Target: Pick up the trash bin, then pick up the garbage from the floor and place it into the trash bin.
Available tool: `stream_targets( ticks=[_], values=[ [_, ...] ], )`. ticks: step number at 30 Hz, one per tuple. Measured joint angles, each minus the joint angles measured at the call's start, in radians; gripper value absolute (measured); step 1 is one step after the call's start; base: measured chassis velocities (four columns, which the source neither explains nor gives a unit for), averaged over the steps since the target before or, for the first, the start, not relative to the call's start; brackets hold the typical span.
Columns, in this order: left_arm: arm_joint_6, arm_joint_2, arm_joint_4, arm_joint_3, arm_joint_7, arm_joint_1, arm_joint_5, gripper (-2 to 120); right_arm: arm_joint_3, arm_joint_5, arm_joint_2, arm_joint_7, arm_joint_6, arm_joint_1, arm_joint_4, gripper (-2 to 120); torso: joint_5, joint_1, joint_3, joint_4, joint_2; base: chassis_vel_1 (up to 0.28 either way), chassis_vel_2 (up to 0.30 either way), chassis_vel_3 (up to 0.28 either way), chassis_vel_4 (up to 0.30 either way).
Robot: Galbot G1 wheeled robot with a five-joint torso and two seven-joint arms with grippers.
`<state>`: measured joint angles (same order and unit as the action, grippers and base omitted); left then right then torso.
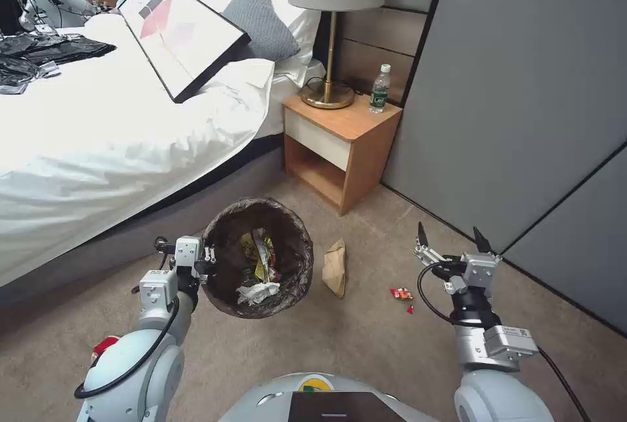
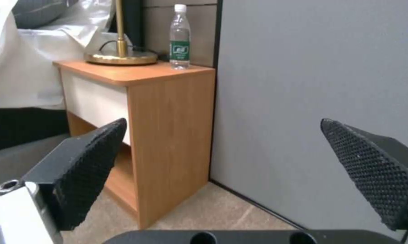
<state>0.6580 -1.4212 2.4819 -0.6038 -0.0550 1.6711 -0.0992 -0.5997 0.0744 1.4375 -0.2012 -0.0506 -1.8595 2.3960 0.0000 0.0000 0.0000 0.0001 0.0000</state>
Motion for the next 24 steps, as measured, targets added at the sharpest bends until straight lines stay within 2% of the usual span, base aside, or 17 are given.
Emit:
stream_targets(
  ticks=[13, 16, 20, 24],
  values=[
    [0.0, 0.003, 0.004, -0.006, 0.0, 0.002, -0.001, 2, -0.003, 0.007, -0.005, 0.01, 0.011, -0.006, -0.001, 100, 0.0, 0.0, 0.0, -0.0001, 0.0, -0.035, 0.035, 0.034, -0.034],
    [0.0, 0.006, 0.009, -0.011, 0.0, 0.004, -0.002, 2, -0.031, 0.039, -0.012, 0.054, 0.067, -0.012, 0.005, 100, 0.0, 0.0, 0.0, -0.0003, 0.0, 0.0, 0.0, 0.0, 0.0],
    [0.006, 0.011, 0.018, -0.018, 0.0, 0.009, -0.006, 2, -0.125, 0.093, -0.055, 0.151, 0.175, -0.009, -0.012, 100, -0.0001, 0.0, 0.0, -0.0003, 0.0, 0.0, 0.0, 0.0, 0.0],
    [0.007, 0.012, 0.018, -0.02, 0.0, 0.011, -0.007, 2, -0.171, 0.115, -0.087, 0.208, 0.224, 0.001, -0.05, 100, -0.0001, 0.0, 0.0, -0.0001, 0.0, 0.0, 0.0, 0.0, 0.0]
  ],
)
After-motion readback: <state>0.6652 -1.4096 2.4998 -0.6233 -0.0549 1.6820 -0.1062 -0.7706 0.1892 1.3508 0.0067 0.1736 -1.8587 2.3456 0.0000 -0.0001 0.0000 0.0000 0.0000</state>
